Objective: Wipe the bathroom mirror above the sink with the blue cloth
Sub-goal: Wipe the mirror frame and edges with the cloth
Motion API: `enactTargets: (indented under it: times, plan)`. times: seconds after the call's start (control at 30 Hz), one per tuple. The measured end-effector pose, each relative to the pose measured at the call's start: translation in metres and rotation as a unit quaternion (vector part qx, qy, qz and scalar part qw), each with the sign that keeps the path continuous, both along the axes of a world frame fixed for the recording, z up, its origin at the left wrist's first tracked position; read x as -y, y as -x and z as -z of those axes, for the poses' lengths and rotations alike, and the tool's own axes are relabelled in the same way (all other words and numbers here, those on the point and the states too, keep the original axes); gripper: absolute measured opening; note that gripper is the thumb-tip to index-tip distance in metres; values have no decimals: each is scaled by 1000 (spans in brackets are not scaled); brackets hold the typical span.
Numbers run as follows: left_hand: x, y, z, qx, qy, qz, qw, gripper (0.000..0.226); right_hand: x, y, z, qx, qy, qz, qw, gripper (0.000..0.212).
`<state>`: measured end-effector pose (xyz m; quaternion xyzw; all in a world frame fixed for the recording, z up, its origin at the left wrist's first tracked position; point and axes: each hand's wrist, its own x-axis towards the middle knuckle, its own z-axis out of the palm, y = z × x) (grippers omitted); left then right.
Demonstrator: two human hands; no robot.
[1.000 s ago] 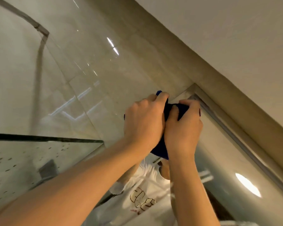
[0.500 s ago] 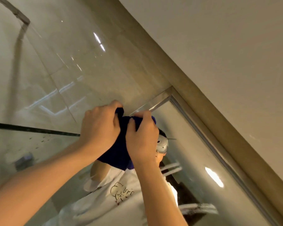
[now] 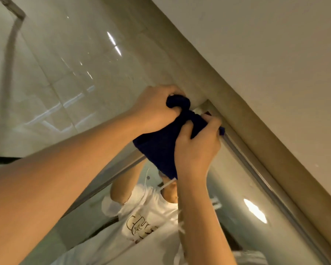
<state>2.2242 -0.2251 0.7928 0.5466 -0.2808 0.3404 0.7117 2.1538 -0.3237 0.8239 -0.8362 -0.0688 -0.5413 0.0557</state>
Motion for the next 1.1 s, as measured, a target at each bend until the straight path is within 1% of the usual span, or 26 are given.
enactTargets:
  times: [0.07, 0.17, 0.23, 0.27, 0.33, 0.4, 0.43, 0.47, 0.5, 0.53, 0.6, 0.63, 0.67, 0.7, 0.77, 0.83, 0.93, 0.97, 1.03, 1.1]
  plan:
    - [1, 4, 17, -8, -13, -18, 1000, 34, 3, 0, 17, -8, 10, -13, 1000, 26]
    - [0, 13, 41, -44, -28, -49, 997, 32, 7, 2, 34, -28, 58, -19, 998, 22]
    - [-2, 18, 56, -65, -48, -73, 994, 31, 6, 5, 45, -59, 79, -3, 995, 20]
    - [-3, 21, 64, -77, -72, -94, 990, 30, 5, 8, 52, -79, 88, 18, 993, 19]
    - [-2, 30, 79, -112, -162, -148, 969, 27, 2, 13, 71, -133, 104, 48, 984, 20]
    - [0, 43, 89, -159, -269, -203, 928, 25, 0, 18, 90, -197, 110, 35, 974, 23]
    - [0, 48, 93, -177, -293, -213, 915, 24, -1, 20, 97, -224, 110, 28, 968, 24]
    - [0, 51, 95, -188, -291, -213, 914, 25, -1, 21, 98, -244, 102, 20, 964, 25]
    - [1, 53, 96, -192, -270, -208, 920, 25, -1, 23, 95, -253, 84, 8, 964, 26]
    - [2, 55, 96, -187, -229, -201, 934, 25, -1, 25, 88, -245, 65, -3, 967, 27]
    - [10, 55, 86, -139, -110, -190, 966, 27, 1, 27, 65, -176, 46, -12, 983, 26]
    - [14, 55, 79, -103, -52, -191, 975, 28, 3, 26, 53, -136, 35, -14, 990, 26]
    - [19, 56, 72, -73, -14, -199, 977, 28, 4, 24, 43, -111, 23, -17, 993, 27]
    - [25, 55, 67, -53, 5, -209, 976, 27, 6, 21, 36, -99, 16, -14, 995, 28]
    - [32, 49, 70, -37, 13, -234, 971, 29, 9, 15, 36, -96, 28, 0, 995, 28]
    - [36, 43, 90, -33, 2, -272, 962, 29, 9, 11, 51, -96, 45, -1, 994, 25]
    - [44, 49, 126, -43, -71, -366, 927, 25, 9, 9, 88, -60, 70, -16, 996, 22]
    - [47, 53, 137, -51, -81, -380, 920, 26, 10, 7, 101, -51, 70, -18, 996, 20]
    - [50, 60, 162, -61, -82, -387, 916, 31, 12, 5, 127, -65, 58, -27, 996, 18]
    - [52, 63, 186, -58, -70, -371, 924, 36, 18, 2, 149, -79, 67, -35, 994, 18]
